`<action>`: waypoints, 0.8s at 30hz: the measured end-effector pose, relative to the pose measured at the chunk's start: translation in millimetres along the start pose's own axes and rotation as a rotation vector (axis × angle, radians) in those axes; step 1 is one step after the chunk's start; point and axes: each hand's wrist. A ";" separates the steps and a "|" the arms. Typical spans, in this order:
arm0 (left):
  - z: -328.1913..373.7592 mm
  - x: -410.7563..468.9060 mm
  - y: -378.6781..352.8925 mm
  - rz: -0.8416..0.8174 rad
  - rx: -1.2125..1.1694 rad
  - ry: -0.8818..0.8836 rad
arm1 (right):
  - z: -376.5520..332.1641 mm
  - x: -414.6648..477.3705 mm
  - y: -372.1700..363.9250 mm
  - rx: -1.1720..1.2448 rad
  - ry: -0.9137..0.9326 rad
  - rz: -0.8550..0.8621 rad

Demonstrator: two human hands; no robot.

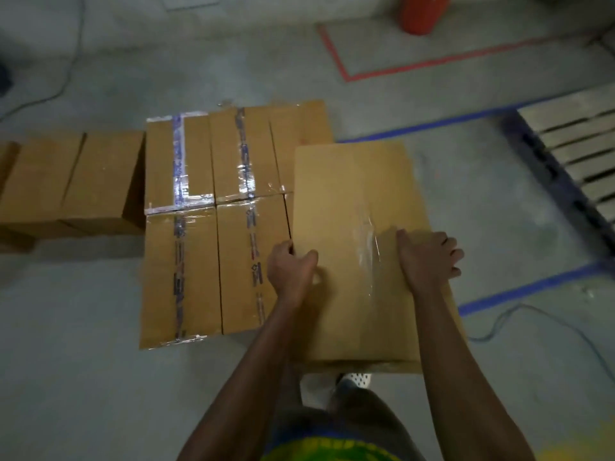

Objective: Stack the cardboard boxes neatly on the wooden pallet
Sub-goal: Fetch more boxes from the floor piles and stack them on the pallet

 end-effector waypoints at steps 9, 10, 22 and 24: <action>37.4 120.8 -10.1 -0.049 -0.020 0.003 | -73.1 76.4 -93.7 -0.022 -0.015 -0.066; 41.4 135.2 -14.4 -0.042 -0.010 0.000 | -79.9 85.1 -103.3 -0.017 -0.024 -0.071; 130.1 353.5 -100.5 0.038 -0.125 -0.060 | -197.2 289.3 -228.6 0.052 0.187 -0.024; 156.6 394.8 -115.0 0.005 -0.167 -0.086 | -215.1 341.9 -250.3 0.095 0.277 -0.071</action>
Point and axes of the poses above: each hand's wrist, its own x-axis towards the middle knuckle, its own y-axis out of the back of the hand, z = x × y, and after that the axes turned 13 degrees about y, right-handed
